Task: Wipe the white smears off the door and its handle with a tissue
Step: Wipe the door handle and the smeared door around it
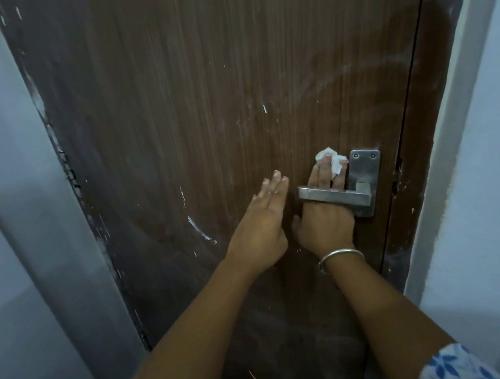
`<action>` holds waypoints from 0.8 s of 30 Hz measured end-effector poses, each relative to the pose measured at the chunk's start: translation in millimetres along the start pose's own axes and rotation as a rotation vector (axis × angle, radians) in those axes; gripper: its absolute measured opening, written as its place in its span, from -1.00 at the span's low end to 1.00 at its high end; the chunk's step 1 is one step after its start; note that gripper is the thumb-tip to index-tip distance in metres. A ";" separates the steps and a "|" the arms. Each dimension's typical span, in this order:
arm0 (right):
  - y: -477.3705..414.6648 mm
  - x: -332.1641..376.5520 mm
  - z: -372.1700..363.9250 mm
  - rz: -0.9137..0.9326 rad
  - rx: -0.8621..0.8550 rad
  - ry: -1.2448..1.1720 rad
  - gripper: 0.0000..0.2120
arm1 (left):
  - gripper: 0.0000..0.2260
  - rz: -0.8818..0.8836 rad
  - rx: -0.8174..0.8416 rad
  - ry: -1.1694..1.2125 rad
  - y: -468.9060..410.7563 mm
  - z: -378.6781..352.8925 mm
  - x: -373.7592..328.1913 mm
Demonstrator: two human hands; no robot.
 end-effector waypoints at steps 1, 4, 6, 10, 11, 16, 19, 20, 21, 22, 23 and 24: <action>-0.2 0.1 -4.0 0.017 0.026 -0.003 -0.10 | -0.28 0.022 0.008 0.006 0.9 -1.3 4.8; 17.2 -2.6 -18.4 0.081 0.107 -0.004 -0.16 | -0.27 0.055 0.041 0.016 4.0 -7.4 12.4; 38.8 -3.7 -29.9 0.182 0.154 0.057 -0.19 | -0.27 0.060 0.067 0.021 7.6 -13.7 13.4; 64.5 -9.6 -42.3 0.282 0.208 0.132 -0.24 | -0.27 0.051 0.108 0.033 17.7 -25.8 14.2; 64.9 -10.2 -40.0 0.265 0.201 0.124 -0.24 | -0.28 0.051 0.113 0.040 20.4 -27.3 15.3; 61.5 9.7 -30.7 0.297 0.119 0.060 -0.39 | -0.28 0.088 0.132 0.067 29.9 -27.1 21.8; 74.2 20.1 -39.0 0.504 0.133 0.089 -0.54 | -0.28 0.098 0.134 0.091 36.2 -24.8 21.2; 82.1 20.8 -48.5 0.592 0.186 0.201 -0.60 | -0.28 0.099 0.134 0.098 38.7 -23.3 21.1; 90.5 17.9 -59.0 0.649 0.253 0.292 -0.67 | -0.27 0.097 0.134 0.102 41.5 -21.1 21.4; 98.7 10.1 -69.9 0.665 0.344 0.342 -0.73 | -0.26 0.097 0.137 0.103 44.5 -18.8 22.4; 103.9 -0.1 -77.7 0.653 0.401 0.387 -0.75 | -0.25 0.100 0.146 0.102 47.7 -17.1 23.8; 105.5 -11.6 -80.2 0.593 0.423 0.389 -0.74 | -0.25 0.105 0.161 0.101 51.4 -16.3 25.2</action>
Point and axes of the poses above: each hand's wrist, its own y-axis away from the middle knuckle, its own z-axis out of the back of the hand, x = y × z, the point moved 9 cm from there along -y, towards the middle knuckle
